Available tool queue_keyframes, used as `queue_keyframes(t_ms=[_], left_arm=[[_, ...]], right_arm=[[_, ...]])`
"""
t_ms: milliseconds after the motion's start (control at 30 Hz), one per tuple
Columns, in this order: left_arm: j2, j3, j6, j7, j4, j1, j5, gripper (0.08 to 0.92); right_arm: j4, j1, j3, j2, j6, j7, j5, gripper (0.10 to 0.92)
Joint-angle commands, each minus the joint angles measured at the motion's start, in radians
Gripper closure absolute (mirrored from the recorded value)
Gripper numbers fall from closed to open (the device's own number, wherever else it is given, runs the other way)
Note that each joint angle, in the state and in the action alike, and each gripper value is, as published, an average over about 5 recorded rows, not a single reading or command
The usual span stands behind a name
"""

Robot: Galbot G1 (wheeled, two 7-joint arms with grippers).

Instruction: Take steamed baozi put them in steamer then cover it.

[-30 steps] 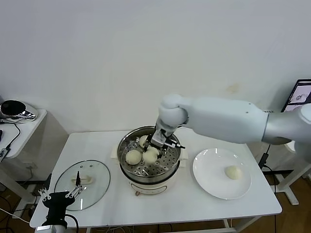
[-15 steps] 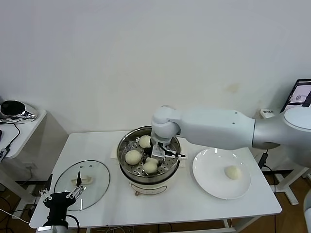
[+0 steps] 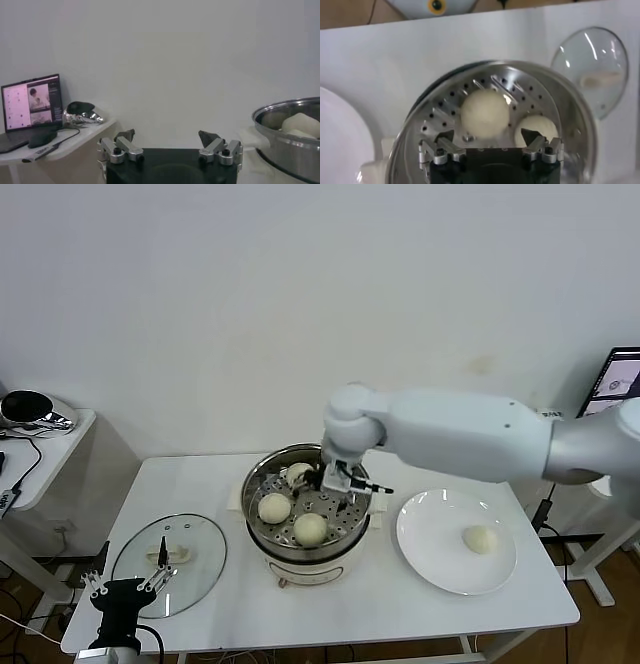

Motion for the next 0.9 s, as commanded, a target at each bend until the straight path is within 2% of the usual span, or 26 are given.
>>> queue_keyframes(t_ms=[33, 233, 433, 633, 900], left_arm=[[0.005, 0.002, 0.0, 0.001, 0.0, -0.002, 0.0, 0.177], [0.018, 0.017, 0.0, 0.002, 0.004, -0.01, 0.001, 0.177], [0.028, 0.03, 0.0, 0.002, 0.008, -0.014, 0.005, 0.177], [0.03, 0.032, 0.0, 0.002, 0.008, -0.008, 0.012, 0.177], [0.024, 0.031, 0.002, 0.002, 0.004, 0.006, 0.028, 0.177]], right_arm=[[0.043, 0.069, 0.033, -0.236, -0.408, -0.006, 0.107, 0.202], [0.089, 0.017, 0.064, -0.48, -0.535, -0.024, 0.141, 0.203], [0.064, -0.161, 0.166, -0.633, -0.491, -0.044, 0.034, 0.203], [-0.035, -0.467, 0.43, -0.675, -0.377, -0.082, -0.092, 0.203], [-0.168, -0.734, 0.652, -0.603, -0.301, -0.092, -0.19, 0.203]])
